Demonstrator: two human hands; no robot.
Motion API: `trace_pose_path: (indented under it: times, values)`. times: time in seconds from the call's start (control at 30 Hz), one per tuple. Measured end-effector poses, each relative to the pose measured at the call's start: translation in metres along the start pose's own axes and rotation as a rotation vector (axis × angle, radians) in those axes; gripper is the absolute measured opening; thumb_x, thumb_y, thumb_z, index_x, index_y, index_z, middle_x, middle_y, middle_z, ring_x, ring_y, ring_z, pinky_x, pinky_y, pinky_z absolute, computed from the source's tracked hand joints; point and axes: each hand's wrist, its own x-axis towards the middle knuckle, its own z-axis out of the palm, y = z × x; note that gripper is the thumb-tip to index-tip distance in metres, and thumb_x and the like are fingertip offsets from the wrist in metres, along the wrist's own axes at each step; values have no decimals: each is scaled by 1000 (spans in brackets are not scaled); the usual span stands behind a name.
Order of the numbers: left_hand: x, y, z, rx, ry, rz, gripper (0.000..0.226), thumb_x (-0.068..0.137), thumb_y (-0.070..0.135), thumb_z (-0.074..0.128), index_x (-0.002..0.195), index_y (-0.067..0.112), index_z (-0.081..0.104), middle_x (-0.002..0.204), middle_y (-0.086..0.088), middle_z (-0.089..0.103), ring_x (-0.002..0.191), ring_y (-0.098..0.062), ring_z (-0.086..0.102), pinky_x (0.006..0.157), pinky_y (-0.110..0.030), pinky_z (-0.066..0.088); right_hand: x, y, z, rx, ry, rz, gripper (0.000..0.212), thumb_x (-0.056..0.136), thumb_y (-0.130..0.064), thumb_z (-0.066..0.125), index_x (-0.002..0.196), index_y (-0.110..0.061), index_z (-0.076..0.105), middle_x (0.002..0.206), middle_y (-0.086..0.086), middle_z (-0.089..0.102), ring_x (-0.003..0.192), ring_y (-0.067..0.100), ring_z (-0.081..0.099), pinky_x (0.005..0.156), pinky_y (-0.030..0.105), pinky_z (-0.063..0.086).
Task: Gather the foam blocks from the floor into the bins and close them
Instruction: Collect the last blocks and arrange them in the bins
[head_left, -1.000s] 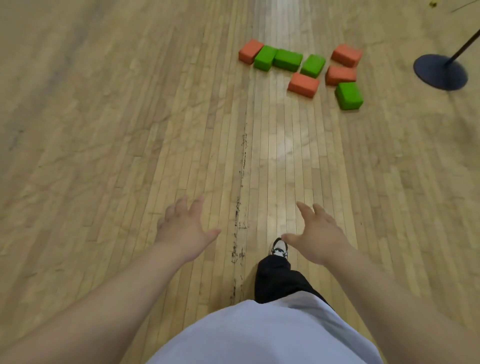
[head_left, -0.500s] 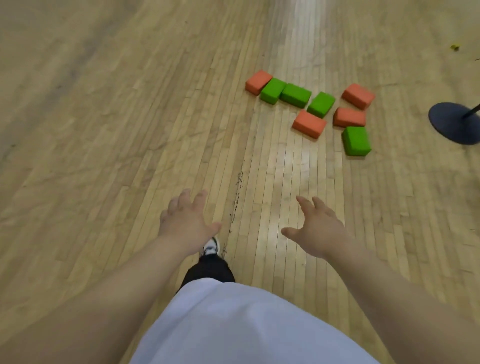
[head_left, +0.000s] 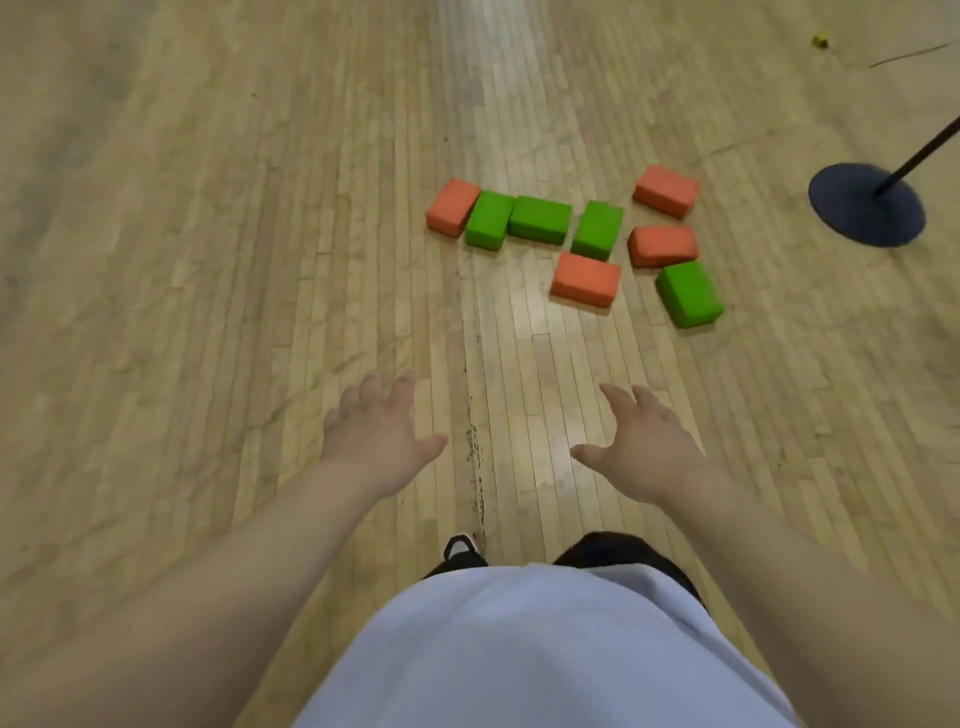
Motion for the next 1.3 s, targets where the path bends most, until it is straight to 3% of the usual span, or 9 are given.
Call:
trace_pose_path:
  times: [0.27, 0.63, 0.87, 1.3]
  values:
    - [137, 20, -48, -16, -40, 5, 94, 91, 72, 52, 163, 36, 3, 171, -8, 0, 156, -34, 7, 123, -53, 17, 134, -28, -59, 18, -35, 22, 97, 86, -65, 64, 162, -34, 12, 171, 8, 9, 154, 35, 18, 120, 54, 31]
    - [351, 103, -131, -41, -58, -120, 95, 92, 70, 51, 163, 34, -1, 170, -9, 4, 155, -34, 9, 123, -53, 21, 385, -47, -193, -99, -104, -116, 96, 85, -67, 64, 161, -33, 15, 168, 11, 19, 150, 37, 26, 117, 54, 34]
    - [476, 125, -184, -94, -84, -152, 93, 89, 69, 56, 162, 36, 6, 170, -10, 8, 155, -33, 10, 122, -53, 20, 523, -82, -268, -135, -115, -170, 100, 84, -65, 67, 162, -30, 16, 167, 12, 20, 154, 32, 21, 121, 48, 28]
    - [880, 106, -260, 130, -280, 78, 100, 88, 74, 54, 163, 34, 1, 170, -12, 7, 154, -37, 12, 120, -53, 25, 867, -182, -289, -136, -321, -12, 105, 83, -65, 67, 163, -33, 7, 170, 12, 9, 154, 37, 19, 121, 54, 29]
